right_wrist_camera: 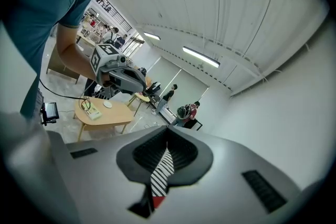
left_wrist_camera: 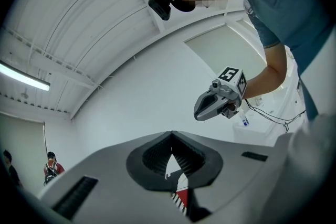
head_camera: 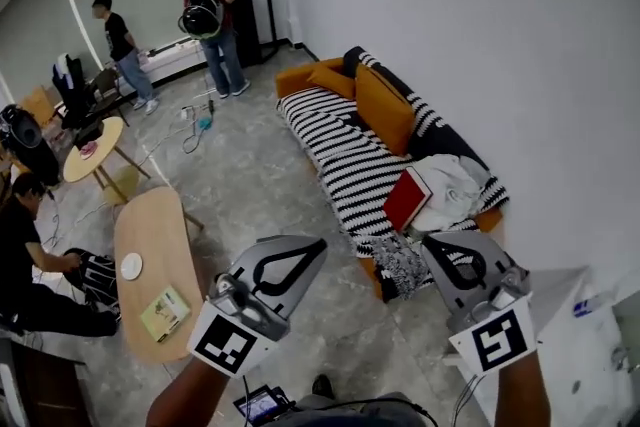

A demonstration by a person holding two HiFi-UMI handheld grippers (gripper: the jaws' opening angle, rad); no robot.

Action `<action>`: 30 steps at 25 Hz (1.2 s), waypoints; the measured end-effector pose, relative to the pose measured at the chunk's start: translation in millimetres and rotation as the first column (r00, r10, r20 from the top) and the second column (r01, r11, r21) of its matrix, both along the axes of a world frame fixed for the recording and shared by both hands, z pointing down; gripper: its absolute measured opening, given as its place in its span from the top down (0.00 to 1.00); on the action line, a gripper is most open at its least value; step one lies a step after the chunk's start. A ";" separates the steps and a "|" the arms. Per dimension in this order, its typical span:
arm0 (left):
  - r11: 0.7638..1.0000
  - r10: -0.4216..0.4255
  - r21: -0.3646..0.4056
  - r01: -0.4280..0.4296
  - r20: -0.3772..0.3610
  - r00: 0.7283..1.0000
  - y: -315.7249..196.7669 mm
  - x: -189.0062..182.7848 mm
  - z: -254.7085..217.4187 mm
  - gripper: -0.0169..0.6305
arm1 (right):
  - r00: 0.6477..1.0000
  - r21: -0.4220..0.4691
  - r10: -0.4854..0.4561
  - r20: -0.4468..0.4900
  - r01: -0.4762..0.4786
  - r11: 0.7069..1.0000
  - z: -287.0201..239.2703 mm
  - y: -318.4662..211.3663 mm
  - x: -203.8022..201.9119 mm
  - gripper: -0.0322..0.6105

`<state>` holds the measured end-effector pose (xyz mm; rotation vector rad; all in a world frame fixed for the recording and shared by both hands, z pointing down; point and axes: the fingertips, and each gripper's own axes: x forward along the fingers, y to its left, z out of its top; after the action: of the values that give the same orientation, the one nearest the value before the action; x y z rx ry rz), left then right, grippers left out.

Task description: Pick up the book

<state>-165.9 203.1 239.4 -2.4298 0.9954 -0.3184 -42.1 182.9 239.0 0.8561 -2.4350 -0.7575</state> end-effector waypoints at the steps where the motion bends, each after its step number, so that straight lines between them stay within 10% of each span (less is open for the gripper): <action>1: 1.000 -0.007 -0.020 0.007 -0.030 1.000 -4.8 -2.7 1.4 0.97 | 1.000 -0.001 -0.005 -0.006 0.005 1.000 -1.4 -2.9 -3.1 0.93; 10: 0.999 -0.017 -0.042 0.012 -0.139 0.990 -47.5 23.2 1.9 0.97 | 0.999 0.021 -0.012 -0.030 0.013 1.000 -10.0 -40.0 20.4 0.93; 30: 0.994 -0.090 -0.073 0.085 -0.063 0.994 -115.2 123.7 9.2 0.97 | 0.996 -0.009 -0.082 0.043 0.083 0.997 2.0 -124.6 123.8 0.93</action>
<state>-42.2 88.0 248.6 -2.4783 1.1402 -0.3096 81.7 58.3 241.0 0.7792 -2.5237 -0.7622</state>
